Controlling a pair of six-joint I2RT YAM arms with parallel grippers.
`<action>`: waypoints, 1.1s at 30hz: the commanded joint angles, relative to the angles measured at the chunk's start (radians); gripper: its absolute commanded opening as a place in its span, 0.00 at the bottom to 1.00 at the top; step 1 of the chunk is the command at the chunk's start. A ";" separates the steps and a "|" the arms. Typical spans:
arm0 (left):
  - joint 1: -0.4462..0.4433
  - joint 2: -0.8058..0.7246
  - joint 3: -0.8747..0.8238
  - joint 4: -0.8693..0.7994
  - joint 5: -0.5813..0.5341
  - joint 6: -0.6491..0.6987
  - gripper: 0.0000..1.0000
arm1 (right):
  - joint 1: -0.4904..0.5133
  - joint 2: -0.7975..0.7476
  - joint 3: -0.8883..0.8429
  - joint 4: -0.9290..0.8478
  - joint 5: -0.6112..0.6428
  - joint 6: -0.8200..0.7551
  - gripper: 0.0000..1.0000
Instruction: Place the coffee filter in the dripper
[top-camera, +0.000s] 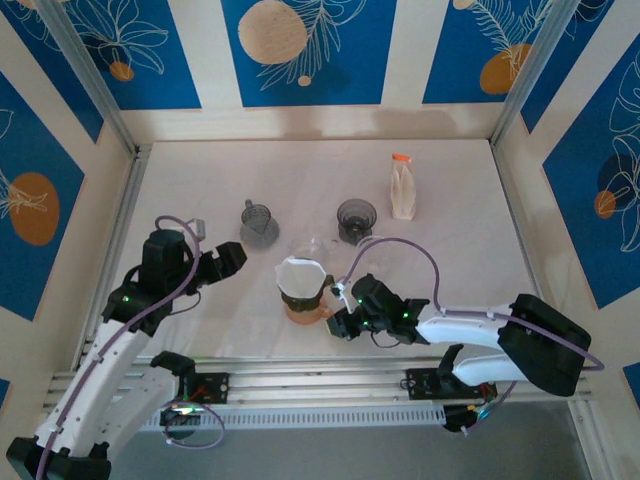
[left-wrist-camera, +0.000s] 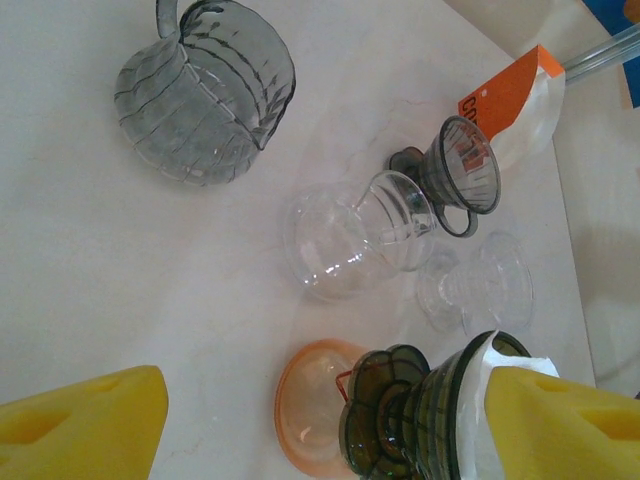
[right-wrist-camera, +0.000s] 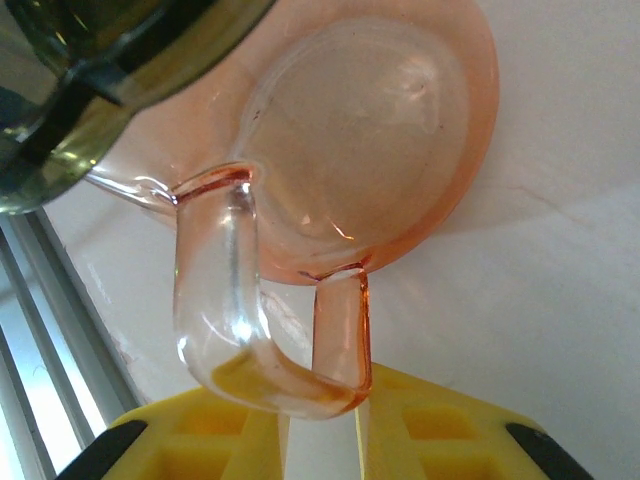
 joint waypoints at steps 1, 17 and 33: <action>0.016 -0.017 0.043 -0.030 0.013 0.019 0.83 | -0.004 0.043 0.047 0.056 -0.028 -0.027 0.25; 0.017 -0.045 0.135 -0.106 -0.036 0.082 0.83 | -0.011 0.295 0.277 0.062 -0.051 -0.075 0.24; 0.016 -0.070 0.195 -0.165 -0.070 0.119 0.83 | -0.002 0.582 0.590 0.042 -0.121 -0.094 0.23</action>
